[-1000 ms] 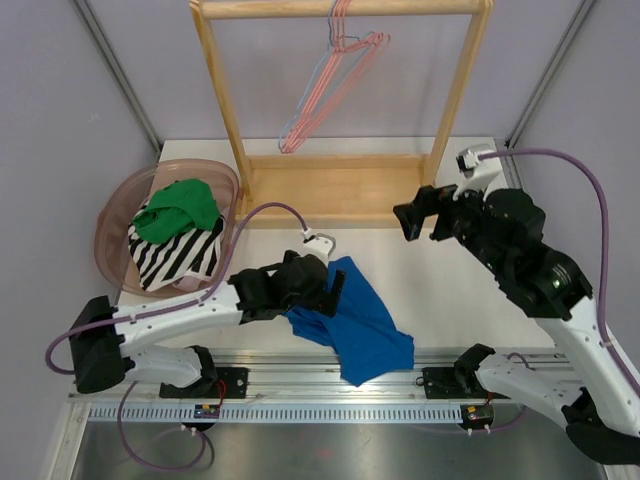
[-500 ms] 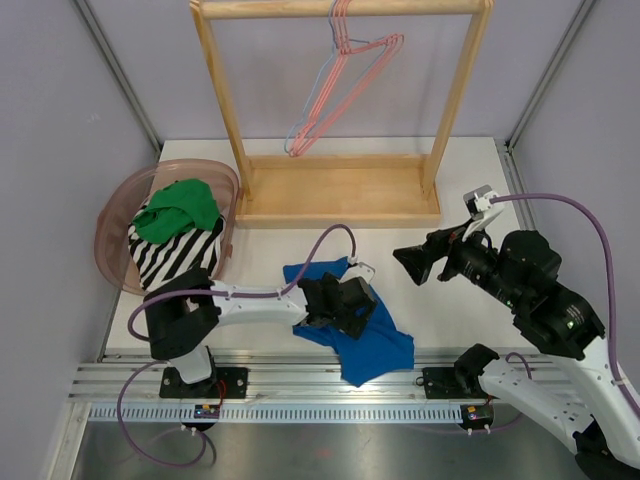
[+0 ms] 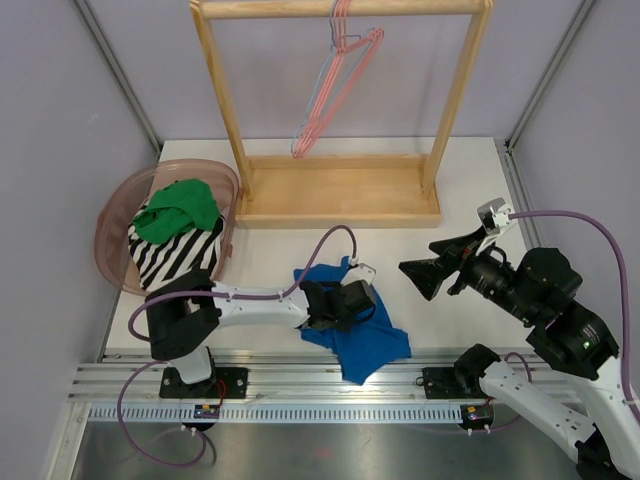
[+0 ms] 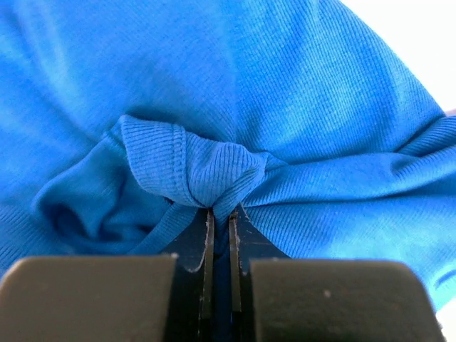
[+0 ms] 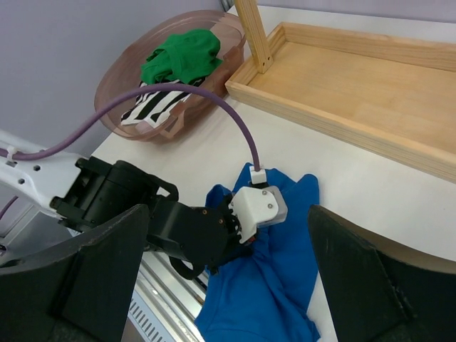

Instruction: Remove the tank top from the hanger

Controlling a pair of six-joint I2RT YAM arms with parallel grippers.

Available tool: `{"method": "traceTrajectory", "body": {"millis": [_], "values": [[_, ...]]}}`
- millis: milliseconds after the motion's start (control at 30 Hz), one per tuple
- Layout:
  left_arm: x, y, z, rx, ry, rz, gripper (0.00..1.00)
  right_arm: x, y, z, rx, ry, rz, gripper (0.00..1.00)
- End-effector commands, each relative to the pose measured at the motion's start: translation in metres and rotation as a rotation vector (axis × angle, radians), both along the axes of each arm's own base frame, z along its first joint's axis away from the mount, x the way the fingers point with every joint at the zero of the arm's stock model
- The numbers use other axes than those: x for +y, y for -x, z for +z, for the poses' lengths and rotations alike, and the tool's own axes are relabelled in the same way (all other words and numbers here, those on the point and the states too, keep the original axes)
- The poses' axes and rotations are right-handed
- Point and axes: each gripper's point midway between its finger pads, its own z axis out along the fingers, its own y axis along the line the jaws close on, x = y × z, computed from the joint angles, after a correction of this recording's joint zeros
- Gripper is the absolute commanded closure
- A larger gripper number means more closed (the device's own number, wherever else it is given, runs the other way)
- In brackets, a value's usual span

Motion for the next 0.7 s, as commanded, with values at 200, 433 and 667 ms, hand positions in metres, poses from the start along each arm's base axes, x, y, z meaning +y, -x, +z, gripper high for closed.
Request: {"method": "traceTrajectory", "body": {"millis": [200,433,667], "values": [[0.051,-0.037,0.111,-0.252,0.056,0.205,1.00,-0.004,0.011,0.017,-0.047,-0.040,0.021,0.01],[0.115,-0.065,0.197,-0.359,0.107,0.361,1.00,-0.005,0.012,0.022,-0.063,-0.048,0.021,0.00],[0.206,-0.099,0.290,-0.485,0.163,0.575,1.00,-0.002,0.012,0.029,-0.081,-0.052,0.033,0.01]]}}
